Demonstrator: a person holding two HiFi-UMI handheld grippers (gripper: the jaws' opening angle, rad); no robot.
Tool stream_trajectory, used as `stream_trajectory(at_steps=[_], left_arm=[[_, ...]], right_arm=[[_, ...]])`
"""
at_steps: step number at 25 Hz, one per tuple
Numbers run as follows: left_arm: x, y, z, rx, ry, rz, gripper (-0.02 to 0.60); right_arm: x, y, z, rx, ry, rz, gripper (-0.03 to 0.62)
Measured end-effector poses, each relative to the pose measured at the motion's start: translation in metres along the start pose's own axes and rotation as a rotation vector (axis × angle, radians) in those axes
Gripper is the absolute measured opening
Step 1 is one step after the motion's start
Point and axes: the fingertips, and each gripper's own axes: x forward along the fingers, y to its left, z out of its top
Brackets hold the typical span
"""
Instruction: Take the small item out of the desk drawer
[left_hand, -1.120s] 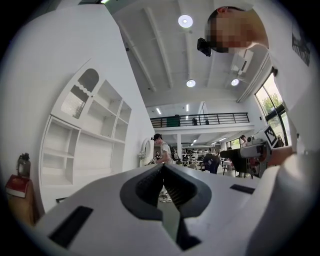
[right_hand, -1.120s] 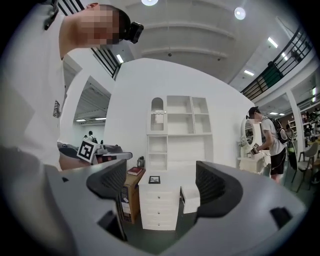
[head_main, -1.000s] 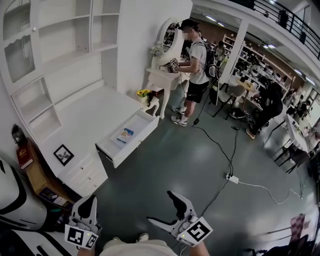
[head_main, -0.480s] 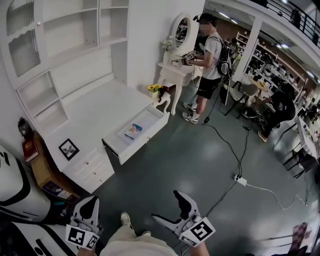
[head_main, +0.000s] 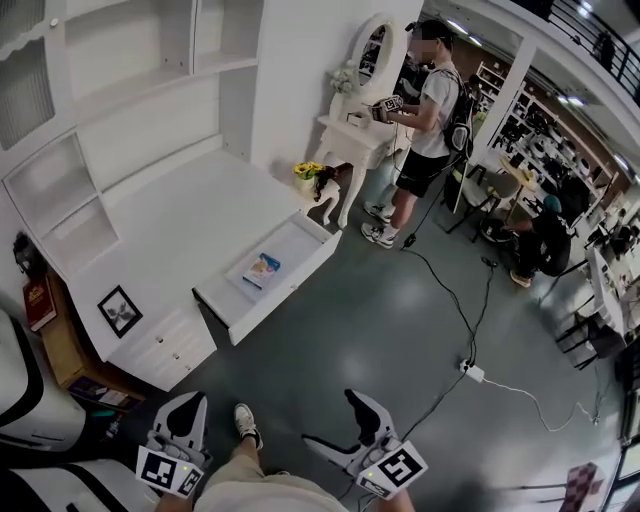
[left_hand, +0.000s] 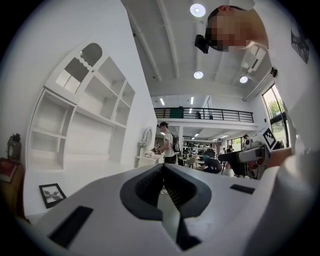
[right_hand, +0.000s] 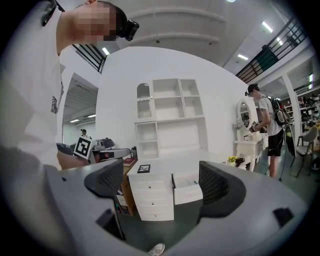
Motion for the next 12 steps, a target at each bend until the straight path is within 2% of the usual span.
stream_trajectory(at_steps=[4, 8, 12], left_arm=[[0.061, 0.052, 0.02, 0.007, -0.046, -0.002, 0.015], [0.118, 0.104, 0.027, -0.04, -0.05, -0.024, 0.015], [0.162, 0.141, 0.041, -0.049, -0.073, -0.058, 0.015]], right_arm=[[0.069, -0.043, 0.031, -0.047, 0.009, 0.024, 0.465], [0.134, -0.07, 0.056, -0.139, 0.072, 0.05, 0.465], [0.174, -0.089, 0.07, -0.178, 0.091, 0.031, 0.465]])
